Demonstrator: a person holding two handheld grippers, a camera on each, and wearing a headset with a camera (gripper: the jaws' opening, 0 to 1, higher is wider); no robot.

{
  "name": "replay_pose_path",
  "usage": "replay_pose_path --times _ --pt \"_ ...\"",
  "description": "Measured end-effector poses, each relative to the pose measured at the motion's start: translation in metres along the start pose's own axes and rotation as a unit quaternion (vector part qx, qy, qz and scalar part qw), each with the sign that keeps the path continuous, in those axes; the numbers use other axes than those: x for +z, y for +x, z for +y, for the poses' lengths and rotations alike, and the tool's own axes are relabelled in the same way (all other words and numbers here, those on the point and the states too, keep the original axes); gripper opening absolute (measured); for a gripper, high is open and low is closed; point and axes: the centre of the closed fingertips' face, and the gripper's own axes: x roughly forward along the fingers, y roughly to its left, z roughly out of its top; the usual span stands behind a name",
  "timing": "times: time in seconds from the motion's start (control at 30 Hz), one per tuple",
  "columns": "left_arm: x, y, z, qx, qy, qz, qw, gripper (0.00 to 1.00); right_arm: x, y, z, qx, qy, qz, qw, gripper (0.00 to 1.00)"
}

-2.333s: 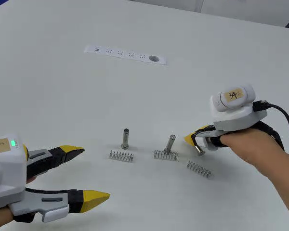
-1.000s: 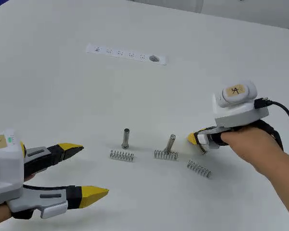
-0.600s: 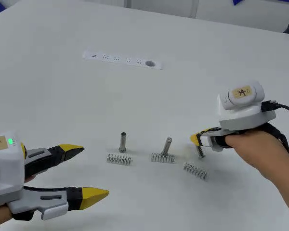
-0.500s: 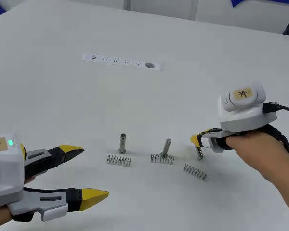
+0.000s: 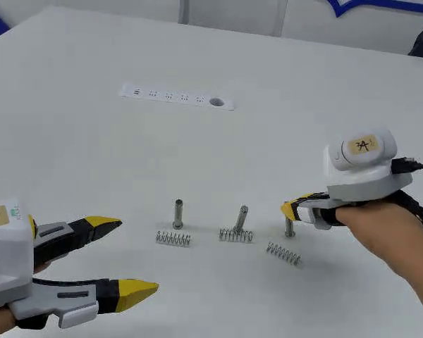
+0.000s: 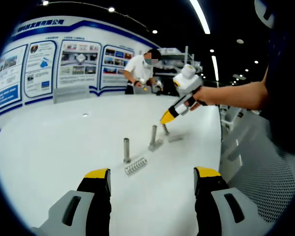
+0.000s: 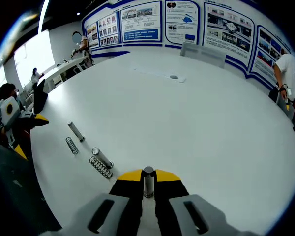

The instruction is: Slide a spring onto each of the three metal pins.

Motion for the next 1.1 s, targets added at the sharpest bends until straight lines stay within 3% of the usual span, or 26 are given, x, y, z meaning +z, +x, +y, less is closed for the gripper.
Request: replay_pose_path --times 0.67,1.1 --pt "0.002 -0.003 -0.007 0.003 0.004 -0.003 1.0000 0.70 -0.013 -0.018 0.008 -0.003 -0.004 -0.014 0.9999 0.09" --pt "0.003 -0.003 -0.010 0.003 0.004 -0.005 1.0000 0.70 -0.014 -0.018 0.006 0.000 -0.015 -0.016 0.9998 0.09"
